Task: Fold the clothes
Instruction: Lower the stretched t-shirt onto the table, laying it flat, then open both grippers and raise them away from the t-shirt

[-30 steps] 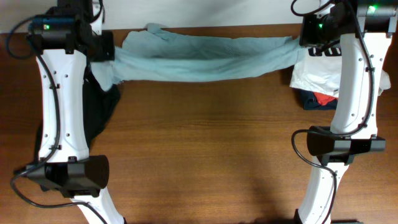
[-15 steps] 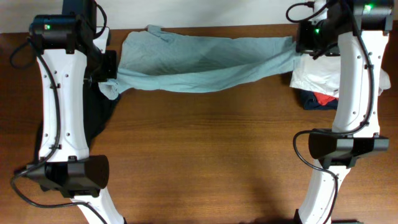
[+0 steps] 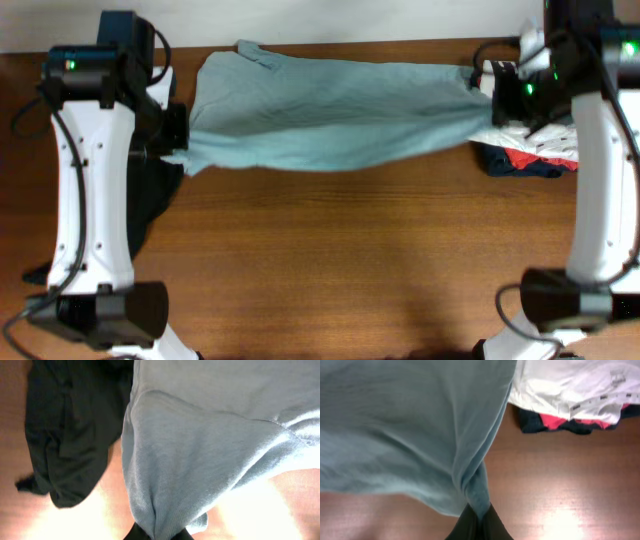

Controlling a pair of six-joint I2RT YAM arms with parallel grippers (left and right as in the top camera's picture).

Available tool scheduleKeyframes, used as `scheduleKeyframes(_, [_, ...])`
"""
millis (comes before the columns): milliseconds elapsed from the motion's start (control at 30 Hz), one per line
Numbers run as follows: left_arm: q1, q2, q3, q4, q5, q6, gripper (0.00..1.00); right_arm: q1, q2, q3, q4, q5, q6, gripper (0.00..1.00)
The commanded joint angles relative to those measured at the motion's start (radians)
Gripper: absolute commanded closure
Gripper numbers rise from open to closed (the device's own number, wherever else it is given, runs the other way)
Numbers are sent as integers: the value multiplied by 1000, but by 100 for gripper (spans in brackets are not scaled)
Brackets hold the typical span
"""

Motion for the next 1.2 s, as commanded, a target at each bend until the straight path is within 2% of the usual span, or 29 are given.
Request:
scheduleKeyframes(0, [-1,-74,-130,2,6,-38,99,-8,-93,-187,-6,32,39,96])
scheduleKeyframes(300, [-1,-186,-333,39,3,-65,100,-8,-268,-456,10,135,179,96])
scheduleKeyframes(633, [-1,-333,-514,94,3,-68,99,-64,-361,-628,21,134,190,96])
scheduleKeyframes(1167, [-2,-340,-677,280,4,-69,99,-74,-402,-977,171,72,204,96])
